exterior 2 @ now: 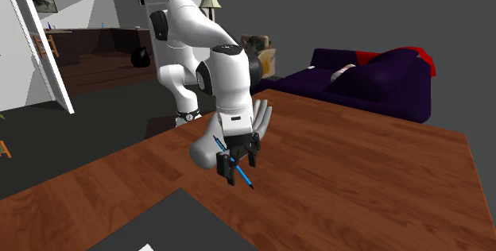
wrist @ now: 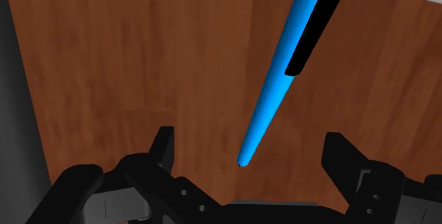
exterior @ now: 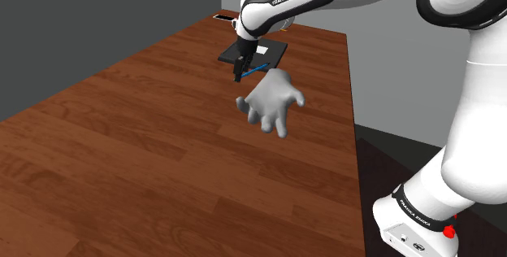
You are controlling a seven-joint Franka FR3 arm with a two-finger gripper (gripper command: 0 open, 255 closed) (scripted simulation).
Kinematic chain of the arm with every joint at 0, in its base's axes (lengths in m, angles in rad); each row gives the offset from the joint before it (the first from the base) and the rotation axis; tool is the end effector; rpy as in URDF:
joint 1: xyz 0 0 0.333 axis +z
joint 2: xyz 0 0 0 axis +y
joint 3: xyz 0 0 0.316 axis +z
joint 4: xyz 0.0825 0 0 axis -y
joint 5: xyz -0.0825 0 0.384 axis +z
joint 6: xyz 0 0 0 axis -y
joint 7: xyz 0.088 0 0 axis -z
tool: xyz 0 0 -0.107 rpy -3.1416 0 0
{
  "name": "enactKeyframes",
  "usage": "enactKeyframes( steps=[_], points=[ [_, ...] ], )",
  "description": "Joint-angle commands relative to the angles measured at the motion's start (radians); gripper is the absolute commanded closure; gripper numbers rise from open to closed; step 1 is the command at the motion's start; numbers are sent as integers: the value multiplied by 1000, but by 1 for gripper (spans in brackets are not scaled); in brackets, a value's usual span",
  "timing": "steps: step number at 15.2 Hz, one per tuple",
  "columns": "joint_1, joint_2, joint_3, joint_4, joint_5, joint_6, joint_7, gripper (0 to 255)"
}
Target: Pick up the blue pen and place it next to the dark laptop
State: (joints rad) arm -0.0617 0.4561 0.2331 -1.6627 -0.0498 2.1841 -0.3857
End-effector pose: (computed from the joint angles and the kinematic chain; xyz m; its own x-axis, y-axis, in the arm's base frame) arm 0.6718 0.0960 0.3567 0.8456 0.5254 0.0944 0.5297 -0.8478 -0.0254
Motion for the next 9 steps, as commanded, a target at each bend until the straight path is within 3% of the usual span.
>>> enactKeyframes(
  steps=[1, 4, 9],
  points=[
    [-3, -17, 2, 9, 4, -26, -2, 0],
    [-9, -58, 6, 43, 14, -101, -9, 0],
    [-9, -58, 6, 43, 14, -101, -9, 0]
  ],
)
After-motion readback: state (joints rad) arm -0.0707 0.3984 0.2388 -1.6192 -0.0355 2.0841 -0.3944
